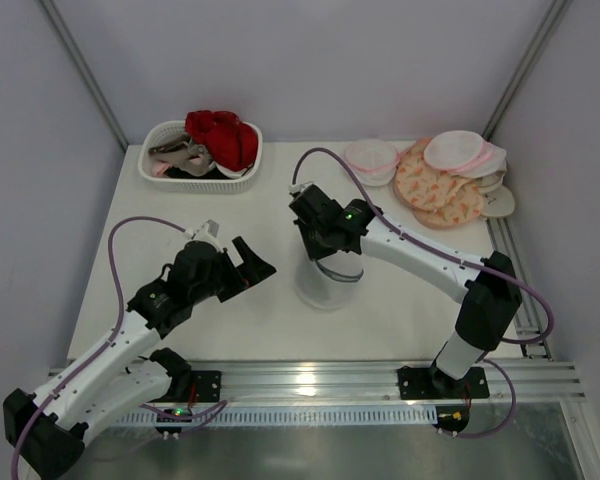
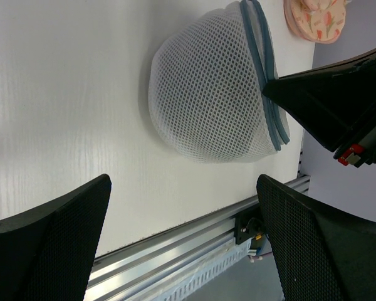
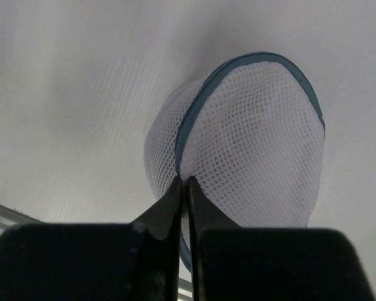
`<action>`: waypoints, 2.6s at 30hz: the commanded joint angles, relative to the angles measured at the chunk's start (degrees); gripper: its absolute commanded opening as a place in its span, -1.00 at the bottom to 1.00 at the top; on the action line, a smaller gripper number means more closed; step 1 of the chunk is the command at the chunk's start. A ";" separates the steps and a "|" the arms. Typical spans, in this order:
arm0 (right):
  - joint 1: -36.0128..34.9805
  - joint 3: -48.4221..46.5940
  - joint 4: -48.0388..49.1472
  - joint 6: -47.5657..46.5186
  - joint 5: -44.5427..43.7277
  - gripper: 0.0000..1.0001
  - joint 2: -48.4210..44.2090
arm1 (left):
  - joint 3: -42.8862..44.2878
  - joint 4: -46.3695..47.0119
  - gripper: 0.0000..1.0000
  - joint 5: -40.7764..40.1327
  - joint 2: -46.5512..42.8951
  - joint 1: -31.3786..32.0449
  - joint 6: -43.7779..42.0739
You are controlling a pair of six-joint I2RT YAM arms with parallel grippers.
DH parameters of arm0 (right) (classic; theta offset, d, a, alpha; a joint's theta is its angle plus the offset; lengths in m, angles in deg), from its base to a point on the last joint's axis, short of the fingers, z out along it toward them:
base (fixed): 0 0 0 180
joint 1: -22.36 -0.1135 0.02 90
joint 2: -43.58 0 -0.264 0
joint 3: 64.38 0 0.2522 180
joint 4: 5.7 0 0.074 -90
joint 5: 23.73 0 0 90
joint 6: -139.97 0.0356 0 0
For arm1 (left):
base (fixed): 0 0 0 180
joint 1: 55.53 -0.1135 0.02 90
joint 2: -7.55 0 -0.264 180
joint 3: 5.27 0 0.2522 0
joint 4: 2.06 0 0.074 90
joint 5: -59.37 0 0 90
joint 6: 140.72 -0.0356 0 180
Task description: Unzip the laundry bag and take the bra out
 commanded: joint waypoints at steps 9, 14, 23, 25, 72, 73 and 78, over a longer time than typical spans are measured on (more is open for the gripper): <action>-0.17 4.51 0.31 4.87 -12.84 -0.92 -12.96 | -0.18 2.20 0.99 2.52 1.35 -0.50 -1.08; 0.71 10.14 -4.57 11.53 -21.36 -0.92 -20.62 | 1.31 6.77 0.99 6.91 5.21 -0.59 -1.17; 6.51 19.02 -21.56 33.50 -41.42 0.46 -25.09 | 17.64 8.18 0.99 12.63 16.02 -0.33 -6.70; 6.34 20.42 -18.09 32.05 -41.08 0.53 -30.43 | 23.94 7.22 0.99 12.98 20.40 -0.07 -8.98; 18.90 69.83 58.59 43.46 27.04 0.10 -42.07 | 39.47 -13.27 0.59 4.98 46.97 15.40 -19.72; 18.90 69.13 57.97 42.94 26.95 0.08 -41.89 | 37.11 -12.57 0.59 5.34 46.79 15.49 -19.28; 18.90 67.81 58.05 41.35 27.39 -0.04 -39.09 | 32.08 -8.70 0.56 4.38 47.23 15.93 -18.04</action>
